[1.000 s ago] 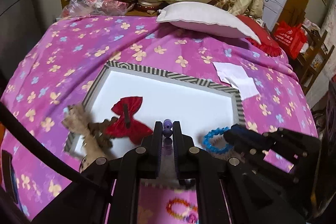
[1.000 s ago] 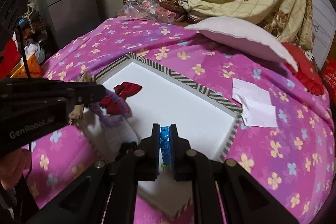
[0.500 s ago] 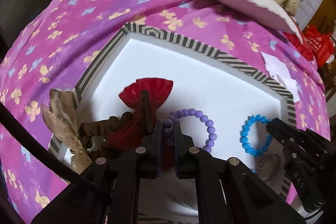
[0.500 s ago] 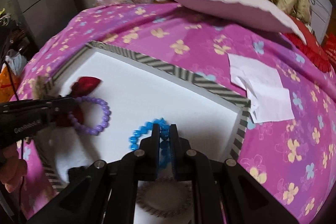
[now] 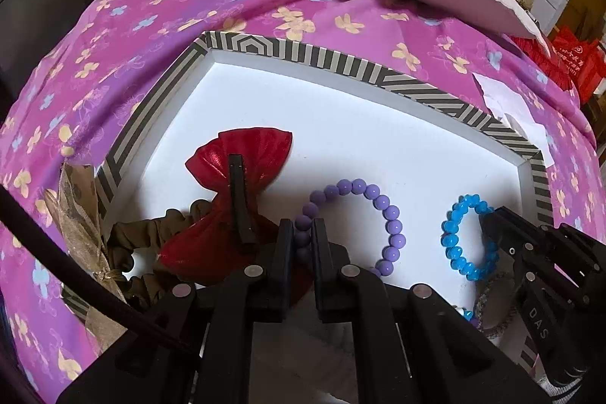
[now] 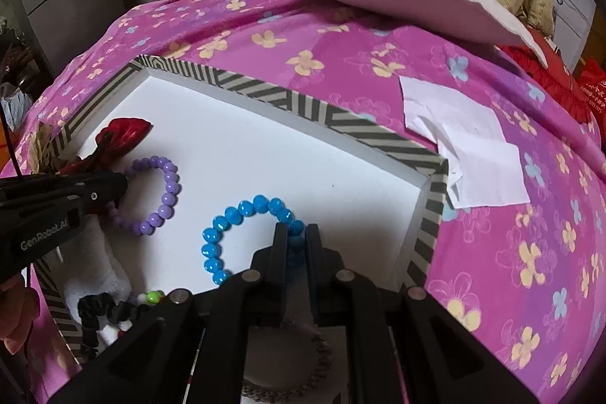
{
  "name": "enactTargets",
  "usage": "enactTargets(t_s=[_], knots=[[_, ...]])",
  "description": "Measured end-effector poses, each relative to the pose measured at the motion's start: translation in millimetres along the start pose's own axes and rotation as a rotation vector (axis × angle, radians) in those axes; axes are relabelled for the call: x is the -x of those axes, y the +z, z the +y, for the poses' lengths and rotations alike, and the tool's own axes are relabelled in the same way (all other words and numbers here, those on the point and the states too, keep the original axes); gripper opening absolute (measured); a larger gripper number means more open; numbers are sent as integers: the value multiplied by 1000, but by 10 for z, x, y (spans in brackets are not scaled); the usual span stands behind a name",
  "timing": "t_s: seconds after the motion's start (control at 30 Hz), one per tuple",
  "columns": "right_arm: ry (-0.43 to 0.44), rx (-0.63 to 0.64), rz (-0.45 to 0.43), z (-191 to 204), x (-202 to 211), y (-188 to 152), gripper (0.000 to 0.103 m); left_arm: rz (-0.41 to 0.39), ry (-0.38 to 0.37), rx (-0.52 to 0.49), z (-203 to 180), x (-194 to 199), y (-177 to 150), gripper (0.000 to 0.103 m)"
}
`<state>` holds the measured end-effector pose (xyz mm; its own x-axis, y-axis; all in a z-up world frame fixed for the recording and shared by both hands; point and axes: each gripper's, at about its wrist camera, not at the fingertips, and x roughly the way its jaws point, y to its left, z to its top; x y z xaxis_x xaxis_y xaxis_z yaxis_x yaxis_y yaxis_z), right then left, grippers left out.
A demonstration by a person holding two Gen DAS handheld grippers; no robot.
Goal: Organize jewelry
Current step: 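Lower the purple and blue bracelets into the tray and open both tools, then withdraw both tools from the tray toward the last bracelets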
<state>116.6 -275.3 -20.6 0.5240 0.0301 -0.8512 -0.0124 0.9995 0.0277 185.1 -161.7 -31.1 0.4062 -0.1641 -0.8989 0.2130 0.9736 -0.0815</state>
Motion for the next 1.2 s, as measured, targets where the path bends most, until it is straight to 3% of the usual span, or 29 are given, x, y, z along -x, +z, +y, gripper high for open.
enactTargets(t_s=[0.3, 0.6, 0.77, 0.93, 1.2], knots=[[-22, -8, 1, -13, 19, -20, 9, -4, 15, -14, -30, -8, -13, 31], [-6, -39, -13, -41, 175, -53, 27, -10, 10, -14, -65, 32, -71, 33], [0, -47, -33, -35, 328, -91, 32, -14, -25, 4, -31, 144, -95, 45], [-2, -61, -71, -1, 549, -155, 53, -30, -62, 33, 68, 358, -151, 49], [34, -53, -107, 151, 832, -289, 56, -94, -38, 10, 153, 705, -383, 49]])
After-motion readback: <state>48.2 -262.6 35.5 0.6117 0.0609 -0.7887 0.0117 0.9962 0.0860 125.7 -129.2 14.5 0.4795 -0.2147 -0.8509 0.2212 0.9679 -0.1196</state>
